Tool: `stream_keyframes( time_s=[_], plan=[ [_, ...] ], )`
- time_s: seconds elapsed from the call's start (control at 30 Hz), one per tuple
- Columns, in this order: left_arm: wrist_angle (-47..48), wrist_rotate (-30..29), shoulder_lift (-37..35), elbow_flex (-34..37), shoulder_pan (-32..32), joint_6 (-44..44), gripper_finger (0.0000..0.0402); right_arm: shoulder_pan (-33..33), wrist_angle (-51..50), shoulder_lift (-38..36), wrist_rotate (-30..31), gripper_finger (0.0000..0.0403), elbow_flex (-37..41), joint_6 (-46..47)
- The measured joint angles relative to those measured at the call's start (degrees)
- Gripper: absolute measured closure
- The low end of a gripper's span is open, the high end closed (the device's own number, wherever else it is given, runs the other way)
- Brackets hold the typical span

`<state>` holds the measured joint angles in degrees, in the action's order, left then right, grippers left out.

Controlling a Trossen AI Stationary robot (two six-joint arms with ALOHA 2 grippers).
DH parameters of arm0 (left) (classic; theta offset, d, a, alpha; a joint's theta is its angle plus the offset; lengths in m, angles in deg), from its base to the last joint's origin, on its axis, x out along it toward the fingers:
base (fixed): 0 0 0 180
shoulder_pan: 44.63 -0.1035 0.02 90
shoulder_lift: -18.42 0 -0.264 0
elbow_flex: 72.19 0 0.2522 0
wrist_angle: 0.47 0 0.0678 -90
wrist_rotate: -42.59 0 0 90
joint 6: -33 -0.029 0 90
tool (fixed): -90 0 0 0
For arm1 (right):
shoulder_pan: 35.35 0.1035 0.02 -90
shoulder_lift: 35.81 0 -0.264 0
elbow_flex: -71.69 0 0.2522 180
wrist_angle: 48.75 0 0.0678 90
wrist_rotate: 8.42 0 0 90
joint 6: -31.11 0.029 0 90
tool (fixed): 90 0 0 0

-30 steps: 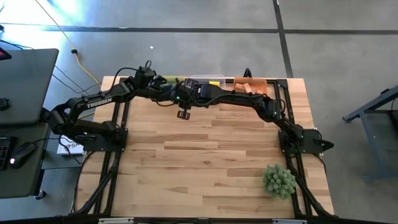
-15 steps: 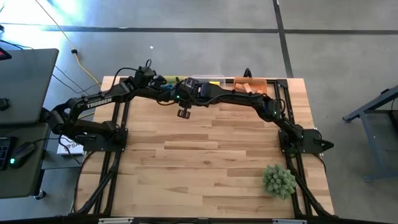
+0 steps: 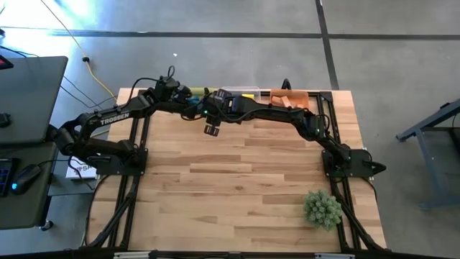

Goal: Sort & place blocks by color
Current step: Put the blue block into the yellow bin

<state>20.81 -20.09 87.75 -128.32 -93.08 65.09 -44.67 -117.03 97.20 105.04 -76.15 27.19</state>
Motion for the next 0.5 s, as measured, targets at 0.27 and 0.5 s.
stream_keyframes(
  time_s=[0.27,0.5],
  plan=[
    [1.1,-5.23,-0.01,0.0,-3.25,-5.42,0.0365,-0.02,-0.17,0.0,1.54,0.0185,0.0,5.77],
    [1.76,-15.06,1.9,0.0,-6.17,-11.61,0.0365,0.0,-0.22,0.0,-0.03,0.0188,0.0,9.95]
  ],
)
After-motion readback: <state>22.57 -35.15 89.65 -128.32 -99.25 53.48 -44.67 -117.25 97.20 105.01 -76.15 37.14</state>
